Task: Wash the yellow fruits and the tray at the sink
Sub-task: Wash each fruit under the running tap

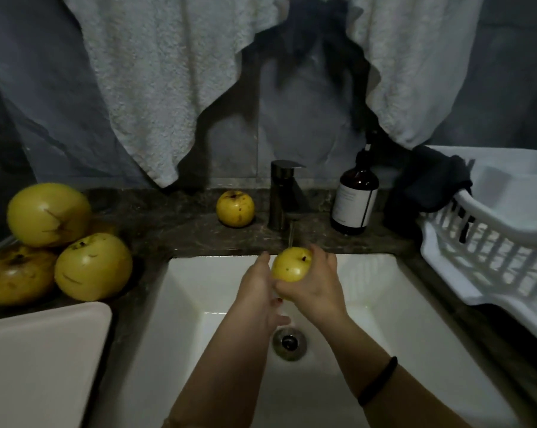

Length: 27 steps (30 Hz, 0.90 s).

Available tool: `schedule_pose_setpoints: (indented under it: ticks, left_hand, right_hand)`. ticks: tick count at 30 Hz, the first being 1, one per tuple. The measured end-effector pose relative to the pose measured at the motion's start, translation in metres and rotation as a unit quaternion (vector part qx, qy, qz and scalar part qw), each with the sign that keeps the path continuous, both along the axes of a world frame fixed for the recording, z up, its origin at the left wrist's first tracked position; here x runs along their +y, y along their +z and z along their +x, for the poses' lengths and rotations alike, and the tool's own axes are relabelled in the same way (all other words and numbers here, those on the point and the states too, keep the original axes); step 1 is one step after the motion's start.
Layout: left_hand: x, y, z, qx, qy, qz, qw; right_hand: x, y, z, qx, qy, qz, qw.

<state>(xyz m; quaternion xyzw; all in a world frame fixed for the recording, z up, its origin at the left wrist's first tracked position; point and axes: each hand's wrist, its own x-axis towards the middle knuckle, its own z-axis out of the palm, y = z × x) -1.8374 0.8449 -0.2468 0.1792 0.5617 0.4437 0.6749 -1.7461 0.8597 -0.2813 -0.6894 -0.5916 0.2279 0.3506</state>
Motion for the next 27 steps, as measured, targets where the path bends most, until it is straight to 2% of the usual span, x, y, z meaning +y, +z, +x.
schedule_pose_setpoints:
  ticks: [5,11,13,16,18,23,27]
  left_hand:
    - [0.025,-0.017,0.014,-0.019,-0.079,0.022,0.996]
    - [0.031,-0.026,0.015,-0.046,-0.05,0.06,0.996]
    - [0.029,-0.024,0.014,-0.04,-0.016,0.069,0.997]
    - [0.028,-0.025,0.01,-0.067,0.028,0.044,0.996]
    - [0.027,-0.025,0.009,-0.075,0.042,0.042,0.995]
    - [0.025,-0.025,0.018,-0.031,0.015,0.106,0.994]
    - [0.025,-0.028,0.02,-0.019,0.023,0.139,0.99]
  right_hand:
    - [0.005,-0.005,0.005,-0.033,-0.005,0.028,0.999]
    - [0.007,-0.008,0.001,-0.005,0.034,0.07,0.997]
    - [0.007,-0.007,0.001,0.031,0.071,0.053,0.996]
    - [0.007,-0.001,-0.001,0.132,0.112,0.028,0.984]
    - [0.009,0.001,-0.001,0.203,0.094,0.018,0.974]
    - [0.012,-0.001,0.002,0.327,0.031,-0.036,0.944]
    - [0.014,-0.002,0.002,0.327,0.03,-0.021,0.944]
